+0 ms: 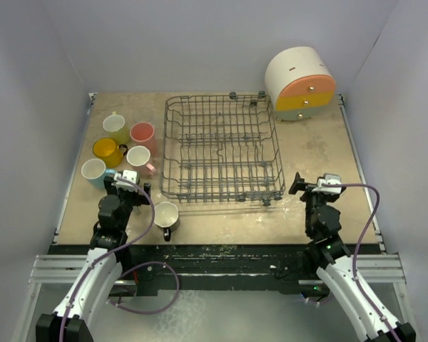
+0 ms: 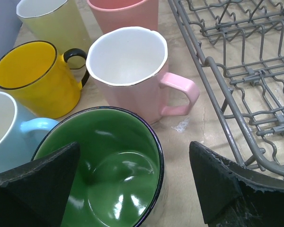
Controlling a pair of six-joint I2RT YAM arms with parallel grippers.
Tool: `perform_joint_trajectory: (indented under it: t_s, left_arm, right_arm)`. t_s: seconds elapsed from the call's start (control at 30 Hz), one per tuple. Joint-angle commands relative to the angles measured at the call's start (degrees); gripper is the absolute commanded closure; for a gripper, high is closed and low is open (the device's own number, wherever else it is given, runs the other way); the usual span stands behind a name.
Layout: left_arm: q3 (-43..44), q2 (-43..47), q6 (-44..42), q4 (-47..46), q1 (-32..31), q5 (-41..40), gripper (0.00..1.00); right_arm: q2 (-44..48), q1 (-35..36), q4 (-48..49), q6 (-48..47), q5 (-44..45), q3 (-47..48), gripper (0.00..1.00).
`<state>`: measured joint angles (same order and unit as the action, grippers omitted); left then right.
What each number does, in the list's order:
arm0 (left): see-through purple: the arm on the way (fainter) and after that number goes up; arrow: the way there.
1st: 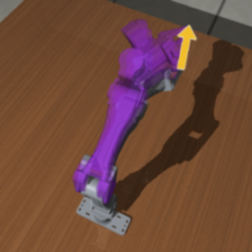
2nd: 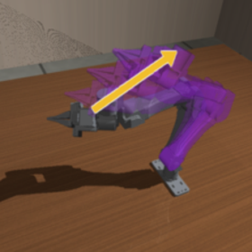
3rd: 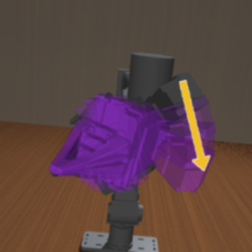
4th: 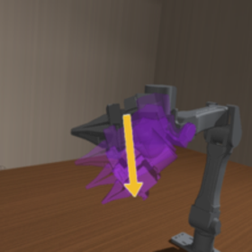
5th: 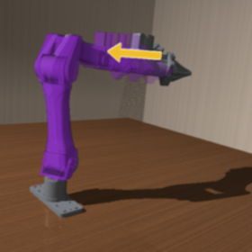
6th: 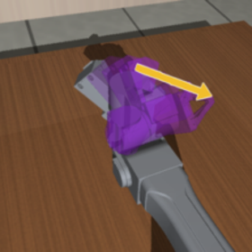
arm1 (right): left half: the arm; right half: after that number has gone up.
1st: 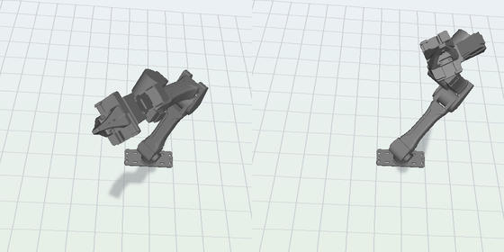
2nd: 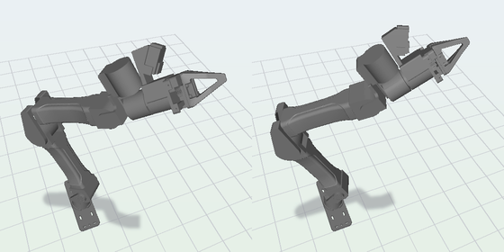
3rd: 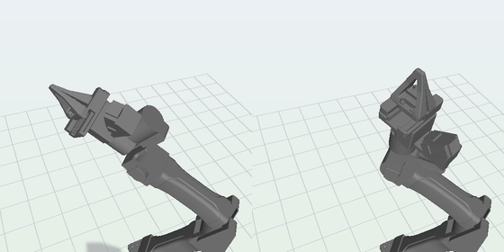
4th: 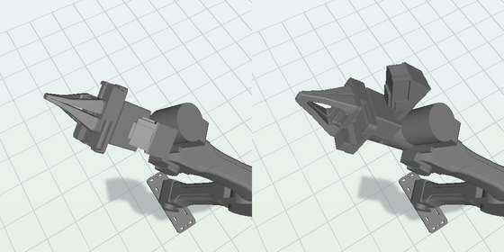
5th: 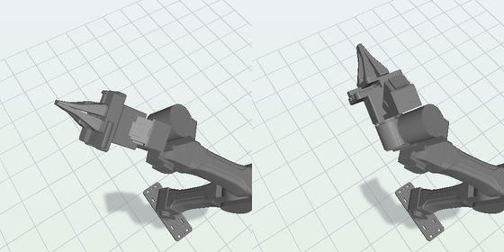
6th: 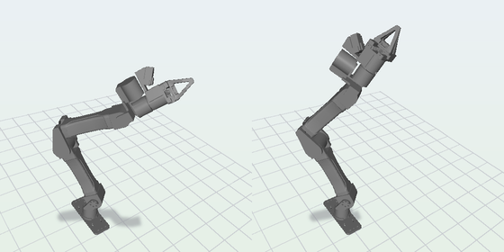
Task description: Unload the cups from the dish rack
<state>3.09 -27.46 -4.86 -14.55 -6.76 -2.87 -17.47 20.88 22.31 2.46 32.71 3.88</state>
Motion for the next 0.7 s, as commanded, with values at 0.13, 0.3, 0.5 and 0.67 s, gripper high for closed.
perform_joint_trajectory:
  t_s: [0.13, 0.3, 0.5, 0.67]
  left_arm:
    - [0.2, -0.1, 2.3, 0.0, 0.3, -2.0, 0.01]
    - [0.2, -0.2, 2.2, 0.0, 0.3, -2.0, 0.01]
    - [0.2, -0.1, 2.3, 0.0, 0.3, -2.0, 0.00]
    - [0.1, -0.1, 2.3, 0.0, 0.3, -2.0, 0.01]
  right_arm:
    - [2.9, -0.1, -1.4, -2.6, -4.8, -0.9, 0.00]
    - [5.1, -0.1, 0.4, -2.6, -4.0, -3.5, 0.00]
    - [9.1, -0.1, -3.5, -2.5, -4.5, -3.5, 0.00]
    - [2.0, -0.1, 1.3, -0.2, 0.9, -3.0, 0.00]
